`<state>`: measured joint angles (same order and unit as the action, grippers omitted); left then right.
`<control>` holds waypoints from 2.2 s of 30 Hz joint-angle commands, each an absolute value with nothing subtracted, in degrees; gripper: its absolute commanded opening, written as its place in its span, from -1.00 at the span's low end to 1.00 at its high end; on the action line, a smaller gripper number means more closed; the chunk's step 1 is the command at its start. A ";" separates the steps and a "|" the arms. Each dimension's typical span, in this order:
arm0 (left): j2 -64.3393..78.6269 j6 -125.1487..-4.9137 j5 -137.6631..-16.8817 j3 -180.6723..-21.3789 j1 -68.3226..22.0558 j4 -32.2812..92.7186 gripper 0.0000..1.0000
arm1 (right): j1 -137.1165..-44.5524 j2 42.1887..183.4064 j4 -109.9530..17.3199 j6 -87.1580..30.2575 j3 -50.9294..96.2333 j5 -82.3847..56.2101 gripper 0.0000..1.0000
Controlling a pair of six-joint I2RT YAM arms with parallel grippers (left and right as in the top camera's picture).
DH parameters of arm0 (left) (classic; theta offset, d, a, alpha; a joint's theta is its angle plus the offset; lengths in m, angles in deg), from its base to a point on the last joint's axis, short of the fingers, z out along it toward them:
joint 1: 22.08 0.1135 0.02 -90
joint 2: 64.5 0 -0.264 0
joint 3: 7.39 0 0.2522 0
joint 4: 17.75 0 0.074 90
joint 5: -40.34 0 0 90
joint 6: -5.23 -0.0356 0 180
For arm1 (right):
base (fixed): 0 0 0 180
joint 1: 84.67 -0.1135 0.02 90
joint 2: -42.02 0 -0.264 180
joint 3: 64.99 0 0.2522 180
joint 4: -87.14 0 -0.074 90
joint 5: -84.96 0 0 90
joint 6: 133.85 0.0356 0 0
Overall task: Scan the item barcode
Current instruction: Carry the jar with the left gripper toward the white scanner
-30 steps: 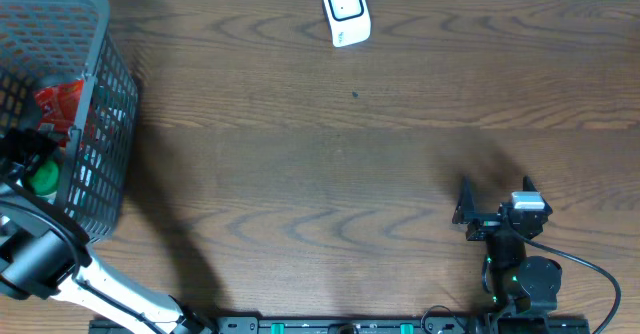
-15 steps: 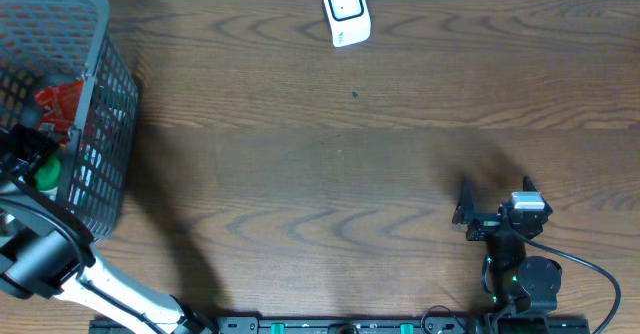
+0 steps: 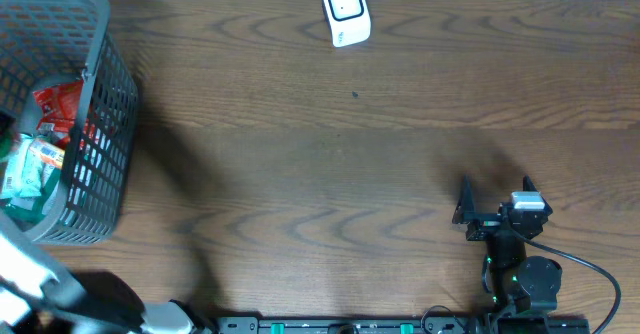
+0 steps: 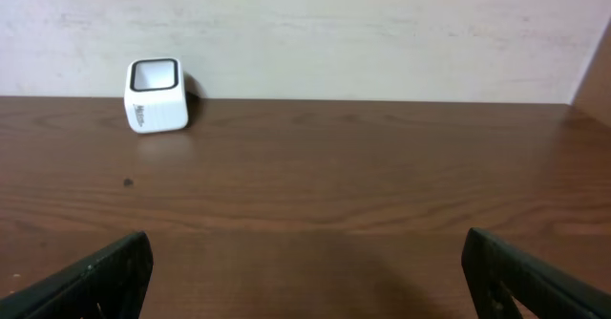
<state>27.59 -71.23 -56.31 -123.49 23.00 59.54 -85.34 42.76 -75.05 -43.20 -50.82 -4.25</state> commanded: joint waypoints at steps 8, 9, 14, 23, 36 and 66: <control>9.34 -70.48 -60.64 -126.84 11.00 57.86 0.17 | -85.40 42.67 -74.83 -42.61 -50.91 -4.51 0.98; 8.31 -70.48 -60.64 -126.84 8.37 58.08 0.17 | -85.40 42.67 -74.83 -42.61 -50.91 -4.51 0.99; 6.17 -70.51 -60.60 -126.79 -10.10 62.01 0.17 | -85.40 42.67 -74.83 -42.61 -50.91 -4.51 0.99; 14.78 -70.51 -60.60 -123.84 -38.12 67.39 0.18 | -85.40 42.67 -74.83 -42.61 -50.91 -4.51 0.98; 38.48 -69.72 -60.57 -123.54 -53.11 66.88 0.17 | -85.40 42.67 -74.83 -42.61 -50.91 -4.51 0.98; 55.44 -50.18 -45.08 -122.95 -61.83 50.38 0.15 | -85.40 42.67 -74.83 -42.61 -50.91 -4.51 0.98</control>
<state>54.89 -51.38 -48.71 -123.69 -61.28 50.82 -85.34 42.76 -75.05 -43.20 -50.82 -4.22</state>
